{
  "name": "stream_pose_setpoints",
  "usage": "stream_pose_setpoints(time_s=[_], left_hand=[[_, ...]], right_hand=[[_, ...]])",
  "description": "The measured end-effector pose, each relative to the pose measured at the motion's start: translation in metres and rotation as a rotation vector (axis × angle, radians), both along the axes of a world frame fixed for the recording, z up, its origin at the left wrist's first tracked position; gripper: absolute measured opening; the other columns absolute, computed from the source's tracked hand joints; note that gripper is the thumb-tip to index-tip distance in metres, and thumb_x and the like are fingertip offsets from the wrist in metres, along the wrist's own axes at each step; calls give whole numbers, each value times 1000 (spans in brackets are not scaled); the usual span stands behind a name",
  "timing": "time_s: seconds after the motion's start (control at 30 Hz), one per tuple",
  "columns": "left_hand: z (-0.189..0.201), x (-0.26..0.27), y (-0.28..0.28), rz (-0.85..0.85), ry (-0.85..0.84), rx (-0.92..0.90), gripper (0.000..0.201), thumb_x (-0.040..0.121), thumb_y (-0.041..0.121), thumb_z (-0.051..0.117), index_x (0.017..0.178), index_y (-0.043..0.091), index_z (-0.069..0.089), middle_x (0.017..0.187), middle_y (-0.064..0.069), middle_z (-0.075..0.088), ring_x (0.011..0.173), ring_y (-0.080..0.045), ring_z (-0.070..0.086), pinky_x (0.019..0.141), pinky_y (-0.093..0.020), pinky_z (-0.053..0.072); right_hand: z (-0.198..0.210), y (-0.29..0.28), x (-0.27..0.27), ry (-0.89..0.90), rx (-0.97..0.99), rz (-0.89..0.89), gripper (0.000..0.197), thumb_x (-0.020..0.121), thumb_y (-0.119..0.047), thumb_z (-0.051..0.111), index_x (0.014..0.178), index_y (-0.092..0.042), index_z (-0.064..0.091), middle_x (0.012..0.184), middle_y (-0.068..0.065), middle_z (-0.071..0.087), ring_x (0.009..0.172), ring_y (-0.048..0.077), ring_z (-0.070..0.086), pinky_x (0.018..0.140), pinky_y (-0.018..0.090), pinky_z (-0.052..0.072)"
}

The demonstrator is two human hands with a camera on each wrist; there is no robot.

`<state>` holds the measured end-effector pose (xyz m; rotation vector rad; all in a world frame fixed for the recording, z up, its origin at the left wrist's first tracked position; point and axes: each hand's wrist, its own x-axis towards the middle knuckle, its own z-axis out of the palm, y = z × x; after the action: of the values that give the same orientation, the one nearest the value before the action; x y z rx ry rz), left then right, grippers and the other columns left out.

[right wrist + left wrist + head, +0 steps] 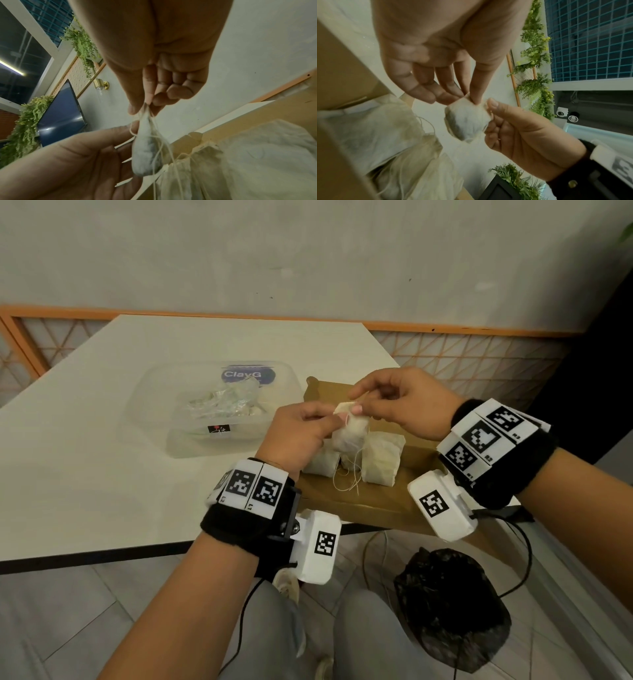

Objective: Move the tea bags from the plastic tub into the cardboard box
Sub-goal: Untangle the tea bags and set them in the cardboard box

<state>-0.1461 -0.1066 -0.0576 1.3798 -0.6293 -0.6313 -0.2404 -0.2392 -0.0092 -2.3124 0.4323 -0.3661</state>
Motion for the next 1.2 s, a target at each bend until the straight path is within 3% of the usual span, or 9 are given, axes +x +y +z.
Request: stream_pose_setpoints(time_s=[0.17,0.37,0.5,0.63,0.73,0.87,1.0,1.13,1.2], left_hand=[[-3,4,0,5,13,34,9,84,5,66,83,12,71,60,9,65,52,3,57,50,-12,43],[1,4,0,-50,-79,67,20,78,-8,67,92,5,71,65,5,64,48,6,55,48,-8,40],[2,6,-1,-17,-112,82,9,80,3,70,82,11,71,64,6,61,49,7,53,49,-7,40],[0,9,-3,-5,-182,89,9,83,10,70,89,4,72,65,5,60,50,8,52,53,-5,40],[-1,8,-4,-6,-228,129,8,85,13,69,87,8,74,66,7,62,55,7,54,58,-5,41],[-11,9,2,168,-156,67,13,87,9,64,83,20,69,86,6,67,82,-4,60,75,-10,45],[-27,10,15,263,40,27,25,88,-2,55,99,17,65,100,4,65,82,-2,58,59,-6,43],[-41,7,16,248,265,0,39,85,-14,46,108,13,62,122,-4,62,114,-18,58,92,-31,49],[-42,6,15,242,315,-26,44,82,-20,42,110,9,60,124,-8,61,119,-21,56,100,-35,47]], right_hand=[[-6,-2,-4,-1,36,-7,21,75,-10,74,90,-20,63,75,2,63,73,15,58,74,24,48],[-9,-5,-1,26,-84,-18,17,79,-20,71,95,-14,71,79,-5,65,75,9,58,78,23,47],[-9,-7,-1,16,-86,-45,12,80,-22,70,90,-16,72,86,3,70,83,15,63,84,29,49],[-10,-4,-3,42,-129,-17,16,79,-29,71,93,-22,69,82,-6,64,75,6,56,73,18,44],[-12,-1,-1,83,-210,-2,17,79,-27,71,95,-22,68,84,-3,64,74,5,55,72,20,44],[-8,-6,1,168,-319,-80,13,83,-22,68,94,-16,69,74,-13,58,68,0,51,61,11,36],[4,-8,-2,339,-288,-60,13,81,-25,69,92,-19,70,77,-12,59,77,5,52,66,13,37],[1,1,1,509,-19,14,4,77,-24,73,79,-26,72,75,-8,65,69,5,51,61,18,39],[-8,1,8,540,-72,-8,6,76,-25,74,76,-30,71,74,-10,66,71,5,53,60,17,39]])
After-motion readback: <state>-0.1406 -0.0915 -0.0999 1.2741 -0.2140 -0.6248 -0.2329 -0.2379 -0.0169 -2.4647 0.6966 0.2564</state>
